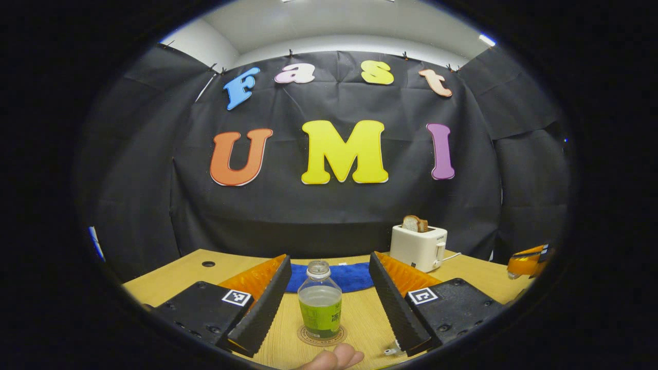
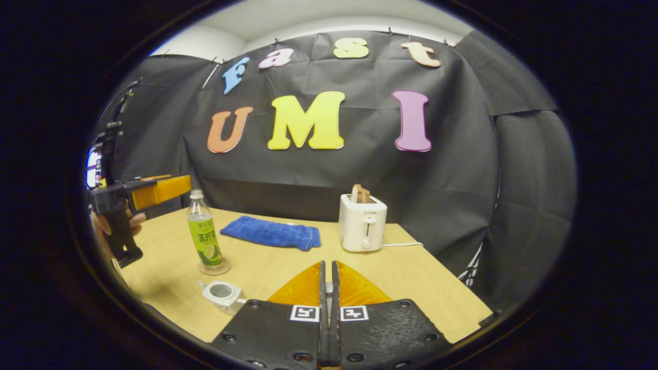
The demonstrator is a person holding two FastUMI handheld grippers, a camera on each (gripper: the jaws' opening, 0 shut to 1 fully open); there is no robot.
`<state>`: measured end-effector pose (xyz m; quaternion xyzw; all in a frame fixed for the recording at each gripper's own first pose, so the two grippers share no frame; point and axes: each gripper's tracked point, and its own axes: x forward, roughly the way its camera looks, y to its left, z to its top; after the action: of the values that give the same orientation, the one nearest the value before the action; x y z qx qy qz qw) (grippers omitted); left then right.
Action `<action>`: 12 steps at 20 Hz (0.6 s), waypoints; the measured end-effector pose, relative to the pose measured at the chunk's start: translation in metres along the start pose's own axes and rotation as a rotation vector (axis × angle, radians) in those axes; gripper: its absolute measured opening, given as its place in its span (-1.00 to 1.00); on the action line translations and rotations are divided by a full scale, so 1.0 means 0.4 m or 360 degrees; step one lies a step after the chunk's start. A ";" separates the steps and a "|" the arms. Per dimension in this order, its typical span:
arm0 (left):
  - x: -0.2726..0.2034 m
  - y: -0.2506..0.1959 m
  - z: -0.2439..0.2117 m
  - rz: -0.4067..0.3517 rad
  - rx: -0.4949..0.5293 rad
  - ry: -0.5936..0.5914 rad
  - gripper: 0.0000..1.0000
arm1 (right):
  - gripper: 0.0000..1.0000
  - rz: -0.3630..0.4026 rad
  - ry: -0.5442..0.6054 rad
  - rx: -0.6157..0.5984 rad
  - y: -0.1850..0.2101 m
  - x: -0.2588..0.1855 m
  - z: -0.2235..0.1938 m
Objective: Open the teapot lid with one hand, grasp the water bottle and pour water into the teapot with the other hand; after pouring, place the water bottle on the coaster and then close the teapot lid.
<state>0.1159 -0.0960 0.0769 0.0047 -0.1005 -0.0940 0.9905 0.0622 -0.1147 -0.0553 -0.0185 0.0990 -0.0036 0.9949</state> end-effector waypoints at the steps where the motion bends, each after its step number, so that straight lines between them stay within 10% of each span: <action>1: -0.029 0.013 0.003 0.0022 0.0014 0.0007 0.89 | -1.00 0.0019 0.0004 0.0012 0.017 0.005 -0.004; 12: -0.273 0.192 -0.003 0.0245 0.0134 -0.0002 0.89 | -0.99 0.0306 0.0049 0.0075 0.308 0.100 -0.090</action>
<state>0.0253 -0.0003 0.0563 0.0385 -0.1052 -0.0133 0.9936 0.0948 0.0066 -0.1031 0.0145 0.1154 0.0893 0.9892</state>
